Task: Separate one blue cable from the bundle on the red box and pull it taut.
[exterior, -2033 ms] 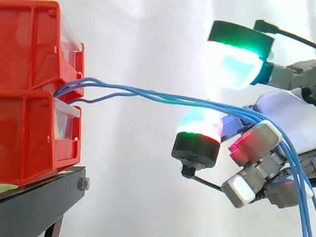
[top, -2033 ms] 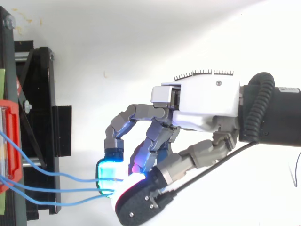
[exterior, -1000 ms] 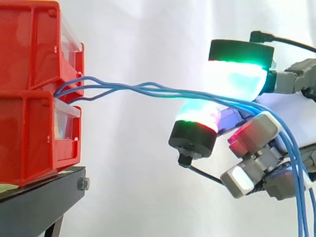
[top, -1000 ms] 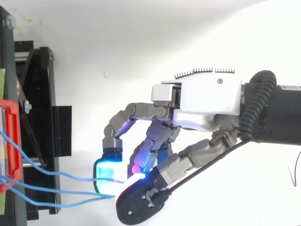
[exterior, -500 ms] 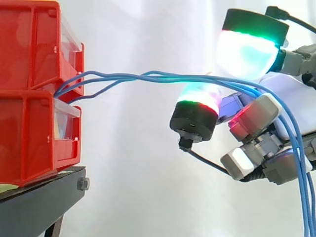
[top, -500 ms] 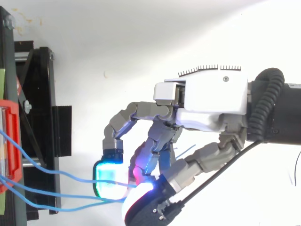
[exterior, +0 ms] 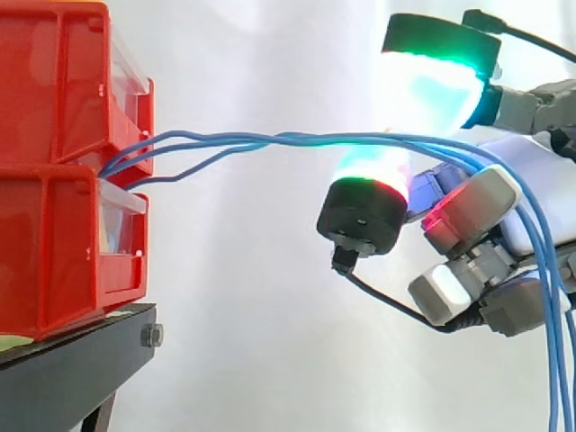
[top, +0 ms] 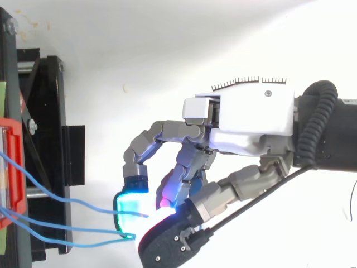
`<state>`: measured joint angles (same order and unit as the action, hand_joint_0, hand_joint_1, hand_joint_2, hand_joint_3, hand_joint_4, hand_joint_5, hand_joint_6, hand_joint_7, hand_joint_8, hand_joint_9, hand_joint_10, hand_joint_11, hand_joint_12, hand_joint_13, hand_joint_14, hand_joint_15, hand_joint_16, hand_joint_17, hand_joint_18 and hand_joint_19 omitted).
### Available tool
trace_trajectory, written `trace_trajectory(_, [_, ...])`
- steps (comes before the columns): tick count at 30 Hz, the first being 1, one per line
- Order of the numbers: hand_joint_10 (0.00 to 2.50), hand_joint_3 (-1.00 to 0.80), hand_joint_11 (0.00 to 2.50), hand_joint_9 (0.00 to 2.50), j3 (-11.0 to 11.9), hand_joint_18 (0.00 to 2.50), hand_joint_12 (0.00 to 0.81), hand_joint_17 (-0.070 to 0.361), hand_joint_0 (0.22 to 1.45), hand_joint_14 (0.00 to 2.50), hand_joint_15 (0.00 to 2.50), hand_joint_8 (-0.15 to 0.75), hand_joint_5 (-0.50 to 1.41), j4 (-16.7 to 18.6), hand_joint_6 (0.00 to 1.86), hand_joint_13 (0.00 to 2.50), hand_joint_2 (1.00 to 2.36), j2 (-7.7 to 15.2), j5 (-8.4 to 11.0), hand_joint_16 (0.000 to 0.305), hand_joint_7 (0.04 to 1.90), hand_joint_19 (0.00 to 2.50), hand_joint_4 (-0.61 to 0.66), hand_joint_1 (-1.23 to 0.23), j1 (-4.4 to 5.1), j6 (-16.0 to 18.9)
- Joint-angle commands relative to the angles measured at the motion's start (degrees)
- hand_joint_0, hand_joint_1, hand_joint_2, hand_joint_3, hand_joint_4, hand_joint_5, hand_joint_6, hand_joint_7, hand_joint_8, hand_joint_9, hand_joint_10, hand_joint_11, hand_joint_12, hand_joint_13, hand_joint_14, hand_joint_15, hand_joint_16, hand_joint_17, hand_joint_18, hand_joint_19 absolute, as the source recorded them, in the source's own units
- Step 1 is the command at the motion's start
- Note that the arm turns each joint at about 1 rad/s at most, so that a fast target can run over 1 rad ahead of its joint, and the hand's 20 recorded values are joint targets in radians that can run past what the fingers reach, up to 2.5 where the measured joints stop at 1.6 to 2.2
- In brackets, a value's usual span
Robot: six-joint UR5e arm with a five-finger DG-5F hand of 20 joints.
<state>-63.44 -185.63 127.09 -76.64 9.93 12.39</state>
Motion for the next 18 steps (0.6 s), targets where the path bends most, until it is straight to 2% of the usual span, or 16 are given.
trace_trajectory(1, [0.01,-0.42,1.08,1.17,-0.02,1.14,0.352,0.093,0.61,0.02,0.63,0.346,-0.17,0.0,0.87,1.07,1.01,0.0,0.0,0.041,1.03,0.68,0.02,-0.75,0.0,0.0])
trace_trajectory(9, [0.02,-0.31,1.06,1.2,-0.02,1.15,0.363,0.097,0.58,0.02,0.64,0.347,-0.16,0.09,0.87,1.07,1.01,0.0,0.0,0.043,1.07,0.69,0.0,-0.74,0.0,0.0])
trace_trajectory(11, [0.02,-0.35,1.06,1.2,-0.02,1.15,0.369,0.099,0.58,0.02,0.64,0.351,-0.16,0.18,0.88,1.07,1.01,0.0,0.0,0.044,1.05,0.69,0.02,-0.72,0.0,0.0])
trace_trajectory(13, [0.01,-0.5,1.05,1.2,-0.02,1.15,0.367,0.1,0.53,0.02,0.64,0.359,-0.15,0.18,0.87,1.06,1.0,0.0,0.0,0.045,1.04,0.69,0.06,-0.67,0.0,0.0])
trace_trajectory(18, [0.01,-0.5,1.05,1.23,-0.02,1.19,0.385,0.109,0.49,0.02,0.64,0.378,-0.14,0.18,0.85,1.08,1.0,0.0,0.0,0.048,1.07,0.67,0.09,-0.57,-0.09,0.0])
